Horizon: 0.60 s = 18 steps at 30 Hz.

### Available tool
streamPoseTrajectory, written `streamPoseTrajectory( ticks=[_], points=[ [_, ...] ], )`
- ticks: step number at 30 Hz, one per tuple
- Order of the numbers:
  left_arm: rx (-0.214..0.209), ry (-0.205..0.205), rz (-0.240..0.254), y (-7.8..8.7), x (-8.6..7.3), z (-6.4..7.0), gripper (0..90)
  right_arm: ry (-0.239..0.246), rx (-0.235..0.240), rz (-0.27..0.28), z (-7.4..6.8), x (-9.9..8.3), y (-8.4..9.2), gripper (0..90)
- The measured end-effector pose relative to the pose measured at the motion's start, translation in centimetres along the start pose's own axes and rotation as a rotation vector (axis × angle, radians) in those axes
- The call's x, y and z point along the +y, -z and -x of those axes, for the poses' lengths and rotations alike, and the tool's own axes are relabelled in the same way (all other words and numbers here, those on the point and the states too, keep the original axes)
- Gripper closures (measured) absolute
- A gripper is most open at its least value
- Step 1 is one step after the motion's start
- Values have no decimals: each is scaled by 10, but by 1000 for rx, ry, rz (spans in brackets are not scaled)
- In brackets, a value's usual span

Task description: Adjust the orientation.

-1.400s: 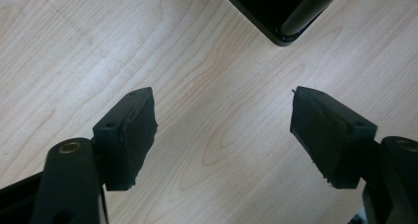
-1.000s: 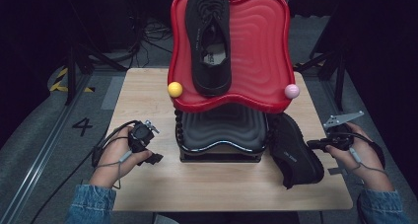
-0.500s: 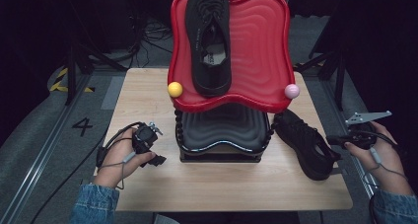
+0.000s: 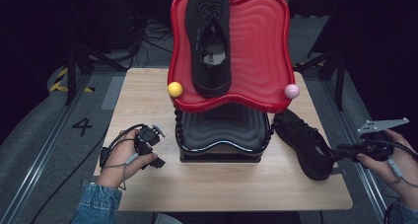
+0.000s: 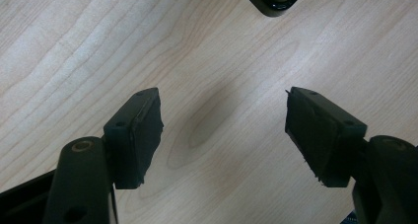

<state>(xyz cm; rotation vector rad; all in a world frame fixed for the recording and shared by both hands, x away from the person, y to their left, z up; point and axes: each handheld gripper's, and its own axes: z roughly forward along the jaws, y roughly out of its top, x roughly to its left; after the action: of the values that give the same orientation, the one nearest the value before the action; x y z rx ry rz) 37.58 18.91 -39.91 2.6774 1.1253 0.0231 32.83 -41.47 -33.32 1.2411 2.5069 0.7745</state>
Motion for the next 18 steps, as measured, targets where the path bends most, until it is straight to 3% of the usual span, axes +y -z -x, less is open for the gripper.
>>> streamPoseTrajectory(
  ticks=[4, 8, 9, 12, 18],
  points=[
    [-14, -4, 2, -4, 1, 2, 304, 7, 19, -31, -10, -4, 7, 684],
    [-15, -14, 1, -6, 2, 1, 301, 48, 4, -62, -17, -6, 6, 674],
    [-12, -10, 5, -7, 2, 0, 303, 81, -9, -73, -18, -6, 4, 701],
    [-21, -4, 9, -7, 2, 0, 303, 101, -7, -83, -18, -6, 1, 735],
    [-16, -11, 11, -9, 0, 0, 301, 202, -67, -121, -22, -2, -4, 852]
  ],
)
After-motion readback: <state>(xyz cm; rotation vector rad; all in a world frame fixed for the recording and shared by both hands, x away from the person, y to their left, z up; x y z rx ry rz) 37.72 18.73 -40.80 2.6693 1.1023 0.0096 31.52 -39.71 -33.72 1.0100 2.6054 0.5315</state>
